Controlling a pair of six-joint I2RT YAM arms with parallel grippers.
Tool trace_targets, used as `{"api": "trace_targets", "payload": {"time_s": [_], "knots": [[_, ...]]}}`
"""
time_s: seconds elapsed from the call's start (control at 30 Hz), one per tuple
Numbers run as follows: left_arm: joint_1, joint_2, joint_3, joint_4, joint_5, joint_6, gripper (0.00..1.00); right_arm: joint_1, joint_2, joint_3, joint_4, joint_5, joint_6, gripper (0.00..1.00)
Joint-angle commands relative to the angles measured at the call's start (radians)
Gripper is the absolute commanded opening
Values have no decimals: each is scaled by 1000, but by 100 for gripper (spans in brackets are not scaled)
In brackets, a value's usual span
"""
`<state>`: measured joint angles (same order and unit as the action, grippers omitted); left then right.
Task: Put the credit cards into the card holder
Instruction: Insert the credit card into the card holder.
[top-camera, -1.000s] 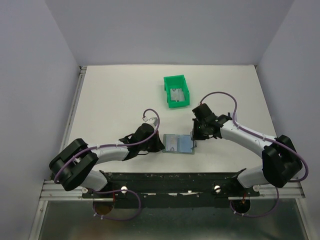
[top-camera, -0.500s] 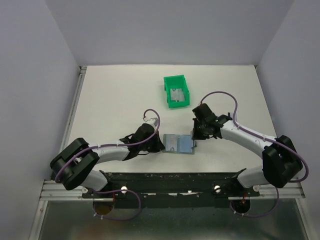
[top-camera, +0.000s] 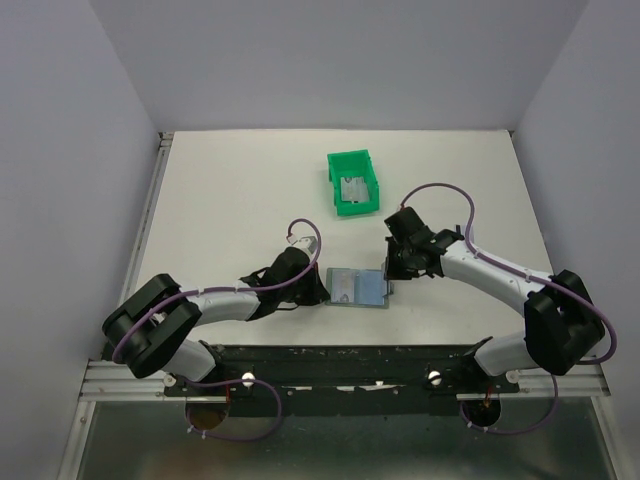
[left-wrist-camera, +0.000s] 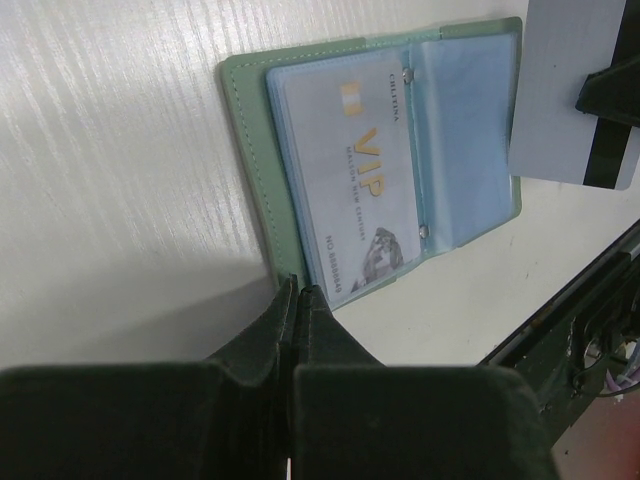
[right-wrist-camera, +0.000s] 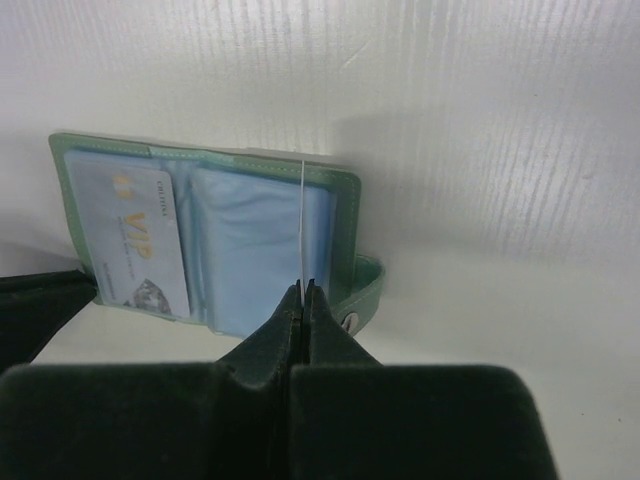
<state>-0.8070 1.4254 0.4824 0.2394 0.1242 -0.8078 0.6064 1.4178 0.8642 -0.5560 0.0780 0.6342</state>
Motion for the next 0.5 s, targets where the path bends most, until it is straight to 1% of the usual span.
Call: {"api": "trace_targets", "payload": {"time_s": [0.0,0.1,0.13,0.23,0.33,0.37,0.47], "knots": [[3,12,24,23,22,13,0,-7,18,-4,64,-69,-14,0],[2,15,25,24,23,12,0,-7,26,-7,79,-70,-18,0],[3,15,25,24,25,12,0,-7,29,-5,83,-105,-18,0],[2,17,24,26,23,12,0,-7,36,-8,90,-112,-16,0],[2,18,22,26,25,12,0,-8,32,-5,61,-83,-13,0],[3,18,24,28,25,13,0,-8,27,-2,45,-42,-13,0],[3,20,22,28,26,12,0,-7,12,9,4,11,-16,0]]}}
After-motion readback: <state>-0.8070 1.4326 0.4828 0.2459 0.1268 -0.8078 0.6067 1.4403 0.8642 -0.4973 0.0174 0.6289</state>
